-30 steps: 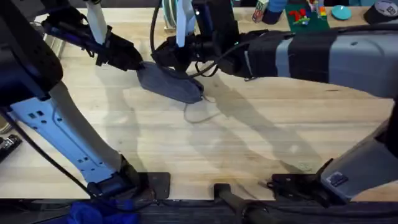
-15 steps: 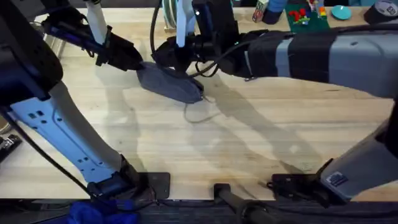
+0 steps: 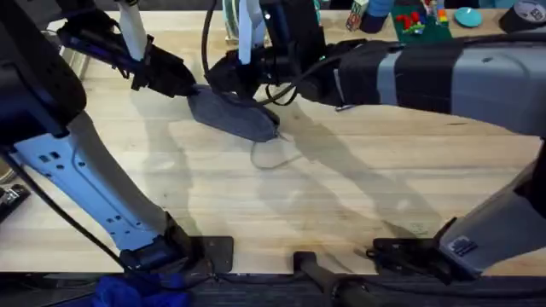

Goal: Unzip the bag, pick up the pens from the table one at a time and place them inside, then zip the bag closed.

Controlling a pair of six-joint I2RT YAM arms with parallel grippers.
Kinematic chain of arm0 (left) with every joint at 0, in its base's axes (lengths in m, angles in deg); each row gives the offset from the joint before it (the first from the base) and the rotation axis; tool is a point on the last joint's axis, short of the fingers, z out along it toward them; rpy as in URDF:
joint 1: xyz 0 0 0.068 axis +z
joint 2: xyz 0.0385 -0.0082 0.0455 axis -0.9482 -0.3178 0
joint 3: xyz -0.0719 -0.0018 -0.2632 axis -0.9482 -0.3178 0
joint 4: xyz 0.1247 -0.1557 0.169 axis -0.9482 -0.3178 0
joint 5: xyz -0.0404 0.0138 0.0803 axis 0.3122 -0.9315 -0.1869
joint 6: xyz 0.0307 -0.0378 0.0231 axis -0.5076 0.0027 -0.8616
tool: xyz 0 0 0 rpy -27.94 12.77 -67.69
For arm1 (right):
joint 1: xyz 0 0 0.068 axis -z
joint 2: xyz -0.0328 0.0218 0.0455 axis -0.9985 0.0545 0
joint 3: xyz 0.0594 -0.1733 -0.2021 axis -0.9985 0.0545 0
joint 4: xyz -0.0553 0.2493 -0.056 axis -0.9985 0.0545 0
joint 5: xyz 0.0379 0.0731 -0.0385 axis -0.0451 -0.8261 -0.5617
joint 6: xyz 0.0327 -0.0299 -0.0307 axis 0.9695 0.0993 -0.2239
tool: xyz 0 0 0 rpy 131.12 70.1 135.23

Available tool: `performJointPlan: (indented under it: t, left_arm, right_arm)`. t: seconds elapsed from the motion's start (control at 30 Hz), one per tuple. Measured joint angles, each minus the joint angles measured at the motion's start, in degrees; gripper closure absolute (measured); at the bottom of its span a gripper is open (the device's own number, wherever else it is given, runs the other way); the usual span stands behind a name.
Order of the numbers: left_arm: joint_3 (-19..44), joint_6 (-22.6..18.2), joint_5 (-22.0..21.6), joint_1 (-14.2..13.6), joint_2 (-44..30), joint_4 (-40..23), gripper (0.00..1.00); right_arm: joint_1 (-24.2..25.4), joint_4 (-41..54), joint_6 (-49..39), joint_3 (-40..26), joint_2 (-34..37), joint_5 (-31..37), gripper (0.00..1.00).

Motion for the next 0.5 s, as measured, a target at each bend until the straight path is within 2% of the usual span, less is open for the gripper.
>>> performJointPlan:
  t: [0.27,0.5]
  left_arm:
    - [0.00,-0.01,0.00,0.00,-0.01,0.00,0.959]
    - [0.00,0.01,0.00,0.00,0.01,0.00,0.959]
  right_arm:
    - [0.94,10.50,0.20,-3.05,-0.50,0.00,0.973]
    - [3.82,15.10,-0.79,-3.78,-6.95,0.00,0.971]
